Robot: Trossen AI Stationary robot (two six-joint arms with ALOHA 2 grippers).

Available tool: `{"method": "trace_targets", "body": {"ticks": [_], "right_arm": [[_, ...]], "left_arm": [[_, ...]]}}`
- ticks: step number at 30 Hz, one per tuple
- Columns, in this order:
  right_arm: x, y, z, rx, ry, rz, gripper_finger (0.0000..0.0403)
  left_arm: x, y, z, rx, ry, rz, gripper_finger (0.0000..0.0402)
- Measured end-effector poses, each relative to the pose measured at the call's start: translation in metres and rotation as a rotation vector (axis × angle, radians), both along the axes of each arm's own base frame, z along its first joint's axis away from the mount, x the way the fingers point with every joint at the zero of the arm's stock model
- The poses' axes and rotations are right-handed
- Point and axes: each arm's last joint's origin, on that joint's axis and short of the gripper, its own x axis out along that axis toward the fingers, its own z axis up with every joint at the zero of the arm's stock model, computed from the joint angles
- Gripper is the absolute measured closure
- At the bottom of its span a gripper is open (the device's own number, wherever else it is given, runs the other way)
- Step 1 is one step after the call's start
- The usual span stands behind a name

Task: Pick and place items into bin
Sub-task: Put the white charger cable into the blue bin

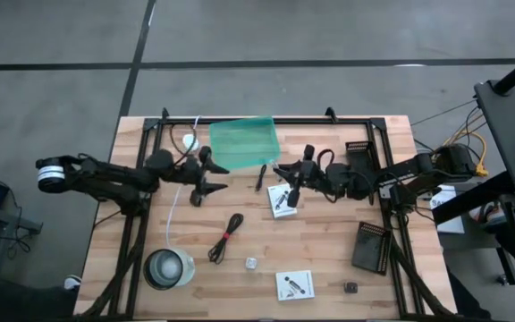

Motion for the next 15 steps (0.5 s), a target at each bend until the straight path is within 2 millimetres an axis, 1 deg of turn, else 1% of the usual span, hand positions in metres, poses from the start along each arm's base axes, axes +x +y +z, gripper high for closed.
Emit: {"method": "trace_targets", "body": {"ticks": [2,7,15], "right_arm": [[0.0,-0.001,0.0,0.009,-0.005,-0.001,0.0385],[0.0,-0.001,0.001,0.001,-0.01,0.002,0.0385],[0.0,-0.001,0.002,-0.015,-0.017,0.005,0.0385]], "left_arm": [[0.01,0.003,0.002,0.0,0.01,0.0,0.0204],[0.043,0.013,0.007,-0.001,0.027,-0.037,0.0204],[0.096,0.029,0.005,0.024,0.042,-0.083,0.0204]]}}
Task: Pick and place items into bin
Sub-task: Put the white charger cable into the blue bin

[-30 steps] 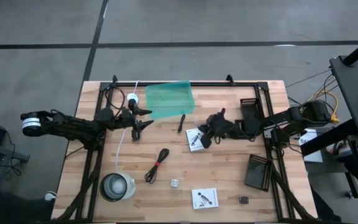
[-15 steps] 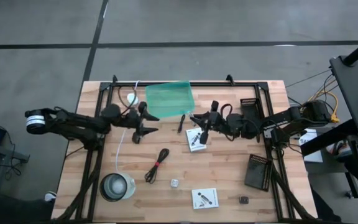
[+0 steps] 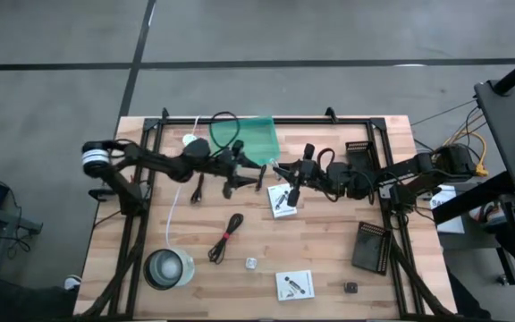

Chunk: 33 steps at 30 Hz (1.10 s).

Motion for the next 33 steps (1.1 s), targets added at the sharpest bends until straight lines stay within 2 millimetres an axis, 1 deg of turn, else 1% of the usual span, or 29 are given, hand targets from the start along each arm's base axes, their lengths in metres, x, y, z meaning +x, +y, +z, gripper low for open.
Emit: {"method": "trace_targets", "body": {"ticks": [4,8,16,22,31,33], "right_arm": [[0.0,0.0,0.001,-0.012,0.002,-0.001,0.0385],[-0.001,0.0,0.002,-0.023,0.0,-0.004,0.0385],[-0.001,-0.001,0.004,-0.051,-0.007,-0.015,0.0385],[-0.001,-0.001,0.005,-0.054,-0.014,-0.011,0.0385],[-0.001,-0.001,0.005,-0.051,-0.015,-0.009,0.0385],[-0.001,-0.001,0.005,-0.05,-0.017,-0.009,0.0385]], "left_arm": [[0.02,0.005,0.002,0.01,-0.011,-0.067,0.0204],[0.036,0.009,0.005,0.018,-0.028,-0.094,0.0204],[0.057,0.015,0.007,0.029,-0.047,-0.135,0.0204],[0.066,0.018,0.008,0.029,-0.053,-0.124,0.0204],[0.068,0.02,0.012,0.031,-0.069,-0.084,0.0204],[0.069,0.02,0.013,0.031,-0.069,-0.084,0.0209]]}}
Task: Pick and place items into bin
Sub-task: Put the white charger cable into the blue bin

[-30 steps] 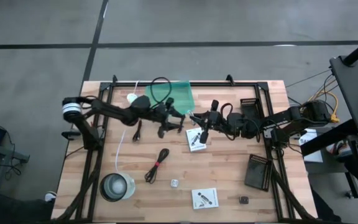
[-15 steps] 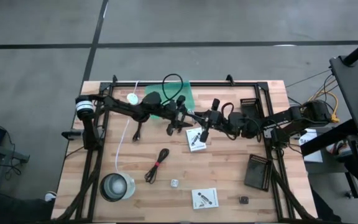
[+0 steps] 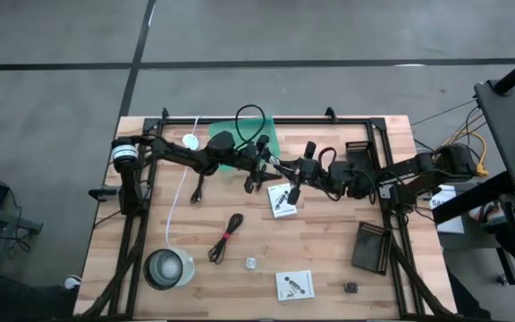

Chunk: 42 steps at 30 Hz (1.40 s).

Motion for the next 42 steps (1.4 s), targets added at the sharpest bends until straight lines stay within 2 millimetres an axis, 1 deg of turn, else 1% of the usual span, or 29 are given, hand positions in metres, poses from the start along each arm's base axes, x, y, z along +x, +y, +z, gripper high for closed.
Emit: {"method": "trace_targets", "body": {"ticks": [4,9,15,20,23,26,31,35,38,42], "right_arm": [[0.001,0.0,0.002,0.0,-0.004,0.004,0.0385],[0.003,0.0,0.005,0.0,-0.013,0.003,0.0376],[0.004,0.0,0.006,-0.005,-0.009,0.003,0.0341],[0.004,0.0,0.007,-0.024,-0.006,-0.002,0.0298],[0.003,0.0,0.01,-0.024,-0.014,-0.005,0.0273],[0.001,0.0,0.013,-0.024,-0.028,-0.006,0.0252],[-0.005,-0.001,0.022,-0.024,-0.047,-0.046,0.023],[-0.01,-0.003,0.023,-0.021,0.0,-0.109,0.022],[-0.014,-0.003,0.02,-0.024,0.074,-0.113,0.0218],[-0.016,-0.003,0.013,-0.026,0.16,-0.111,0.0221]], "left_arm": [[0.0,0.0,0.0,0.0,-0.001,0.001,0.0244],[0.0,0.0,0.001,0.001,-0.001,0.0,0.0307],[0.0,0.0,0.001,0.0,0.001,0.0,0.0381],[-0.001,0.001,-0.002,-0.009,0.025,0.003,0.0381],[-0.002,0.001,-0.003,-0.025,0.077,0.004,0.0374],[-0.006,0.002,-0.001,-0.038,0.137,0.008,0.0375],[-0.017,0.006,0.009,-0.039,0.203,0.031,0.038],[-0.03,0.01,0.019,-0.021,0.281,0.059,0.038],[-0.043,0.013,0.03,0.007,0.335,0.133,0.038],[-0.059,0.018,0.039,0.078,0.425,0.339,0.038]]}}
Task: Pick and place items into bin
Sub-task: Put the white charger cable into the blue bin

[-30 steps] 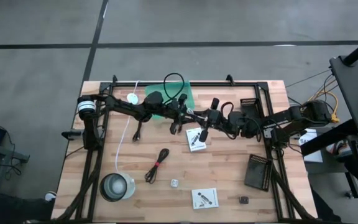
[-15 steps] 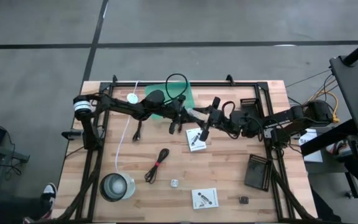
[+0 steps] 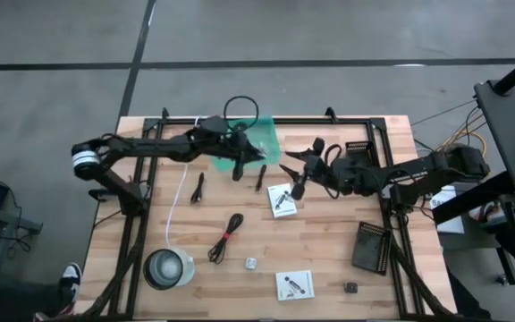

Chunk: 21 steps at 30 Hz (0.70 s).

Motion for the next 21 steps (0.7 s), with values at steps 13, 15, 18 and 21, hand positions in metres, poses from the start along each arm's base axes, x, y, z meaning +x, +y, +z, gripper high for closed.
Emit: {"method": "trace_targets", "body": {"ticks": [13,15,18,21], "right_arm": [[0.006,0.0,-0.038,0.033,0.227,-0.006,0.0231],[0.008,0.0,-0.043,0.063,0.234,-0.014,0.023],[0.01,0.0,-0.05,0.081,0.253,-0.02,0.023],[0.012,0.0,-0.057,0.086,0.278,-0.022,0.023]], "left_arm": [[-0.022,0.029,0.002,-0.003,0.278,0.264,0.0381],[-0.019,0.035,0.001,-0.012,0.324,0.291,0.0381],[-0.017,0.043,-0.003,-0.034,0.413,0.323,0.0381],[-0.011,0.05,-0.008,-0.051,0.479,0.34,0.0381]]}}
